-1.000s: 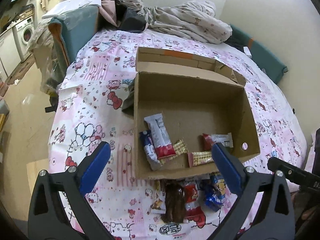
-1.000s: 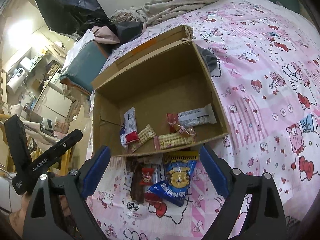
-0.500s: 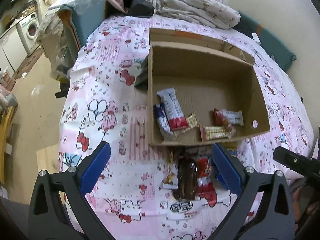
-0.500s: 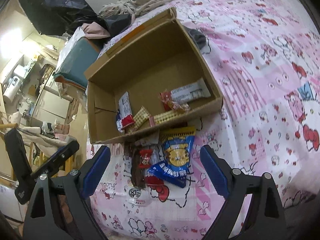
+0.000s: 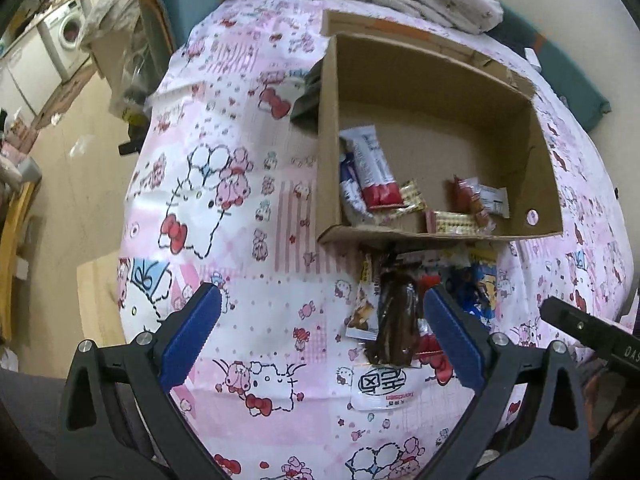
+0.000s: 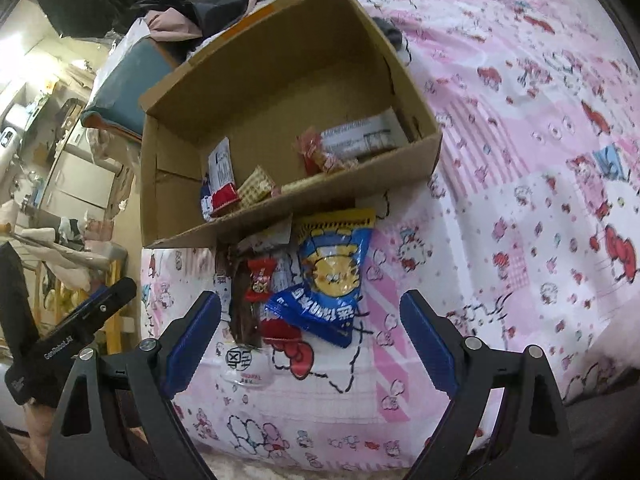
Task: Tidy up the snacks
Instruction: 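Grasp the brown wafer bar with the left tool while the right tool grasps the blue cartoon bag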
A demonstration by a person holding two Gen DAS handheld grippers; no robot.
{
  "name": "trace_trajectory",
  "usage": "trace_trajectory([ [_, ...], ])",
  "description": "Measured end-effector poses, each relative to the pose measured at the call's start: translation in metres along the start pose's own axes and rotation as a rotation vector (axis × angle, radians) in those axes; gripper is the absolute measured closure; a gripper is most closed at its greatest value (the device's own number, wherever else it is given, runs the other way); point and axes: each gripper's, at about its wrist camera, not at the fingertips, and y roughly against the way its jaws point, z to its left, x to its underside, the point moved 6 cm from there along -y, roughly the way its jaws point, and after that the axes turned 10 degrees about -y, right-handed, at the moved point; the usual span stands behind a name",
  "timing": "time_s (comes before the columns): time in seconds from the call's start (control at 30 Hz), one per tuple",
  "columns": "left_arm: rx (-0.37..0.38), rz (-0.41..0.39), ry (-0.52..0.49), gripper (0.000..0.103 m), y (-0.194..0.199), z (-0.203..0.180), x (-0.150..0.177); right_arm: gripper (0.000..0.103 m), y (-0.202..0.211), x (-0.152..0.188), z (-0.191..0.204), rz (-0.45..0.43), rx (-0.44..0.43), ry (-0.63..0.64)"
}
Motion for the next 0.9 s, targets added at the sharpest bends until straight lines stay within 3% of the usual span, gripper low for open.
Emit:
trace_trajectory([
  [0.13,0.017,0.049,0.051,0.008,-0.013,0.010,0.005,0.010,-0.002,-0.002,-0.007,0.009,0.015,-0.040],
  [0.23,0.050,0.109,0.062,0.018,-0.028,0.006,0.013,0.010,-0.005,-0.006,-0.016,0.020,0.003,-0.103],
  [0.37,0.091,0.192,0.021,0.039,-0.054,-0.014,0.022,0.010,-0.007,-0.010,-0.026,0.025,-0.002,-0.156],
  [0.5,0.113,0.212,-0.028,0.045,-0.075,-0.034,0.015,0.010,-0.006,-0.011,-0.029,0.023,-0.007,-0.174],
  [0.63,0.140,0.263,-0.111,0.077,-0.097,-0.053,0.013,0.010,-0.006,-0.013,-0.032,0.024,-0.004,-0.181],
  [0.67,0.130,0.265,-0.122,0.090,-0.099,-0.054,0.013,0.010,-0.007,-0.013,-0.033,0.027,-0.003,-0.184],
  [0.77,0.111,0.261,-0.155,0.092,-0.098,-0.054,0.013,0.010,-0.011,-0.011,-0.035,0.046,0.005,-0.186],
  [0.9,0.150,0.278,-0.074,0.092,-0.081,-0.041,0.020,0.010,-0.020,-0.011,-0.033,0.078,-0.014,-0.198],
])
